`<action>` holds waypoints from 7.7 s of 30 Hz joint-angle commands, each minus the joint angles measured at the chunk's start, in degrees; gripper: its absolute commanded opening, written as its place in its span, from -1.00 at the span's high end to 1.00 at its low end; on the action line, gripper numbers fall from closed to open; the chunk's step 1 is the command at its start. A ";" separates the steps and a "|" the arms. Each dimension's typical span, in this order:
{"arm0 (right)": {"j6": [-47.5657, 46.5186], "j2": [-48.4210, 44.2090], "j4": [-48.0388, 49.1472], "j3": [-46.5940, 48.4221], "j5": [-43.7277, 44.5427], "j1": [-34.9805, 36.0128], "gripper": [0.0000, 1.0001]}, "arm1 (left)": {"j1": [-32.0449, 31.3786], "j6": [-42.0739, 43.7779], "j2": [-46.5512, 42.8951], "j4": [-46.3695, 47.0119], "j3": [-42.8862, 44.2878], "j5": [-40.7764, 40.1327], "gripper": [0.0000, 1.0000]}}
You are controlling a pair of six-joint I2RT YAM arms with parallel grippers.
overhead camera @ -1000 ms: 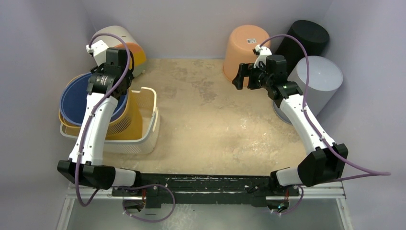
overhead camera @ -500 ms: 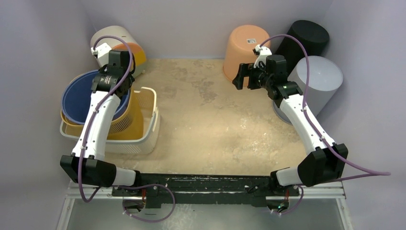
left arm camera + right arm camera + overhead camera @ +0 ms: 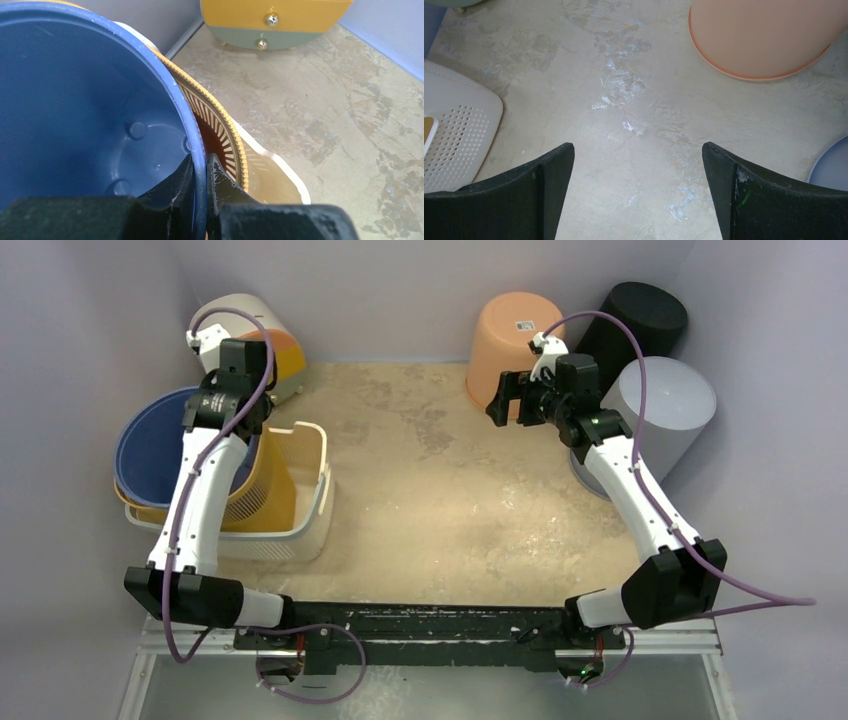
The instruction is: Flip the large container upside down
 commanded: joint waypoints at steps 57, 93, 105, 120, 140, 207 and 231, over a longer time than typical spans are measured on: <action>7.14 4.76 12.65 39.63 24.47 -3.37 -1.00 | -21.82 -40.25 -4.09 85.50 -19.36 43.11 1.00; 0.87 2.46 13.41 34.38 28.14 -4.66 -1.00 | -30.34 -85.27 40.42 151.47 -43.93 41.30 1.00; 0.57 2.82 13.67 32.83 26.70 -4.86 -1.00 | -22.09 -81.81 44.68 148.64 -51.24 49.56 1.00; 1.54 2.40 12.98 31.16 26.12 -4.95 -1.00 | -18.03 -65.48 46.40 125.26 -47.67 61.80 0.64; 2.26 1.26 13.27 28.81 26.18 -4.95 -1.00 | -18.40 -20.54 35.25 54.44 -26.44 59.35 0.31; 7.67 13.36 5.19 42.18 8.76 -9.08 -1.00 | -42.02 -5.54 44.89 36.43 14.51 60.26 0.14; 4.27 0.65 -22.66 8.62 10.42 10.77 -1.00 | -34.72 5.41 18.46 -6.90 25.40 24.01 0.13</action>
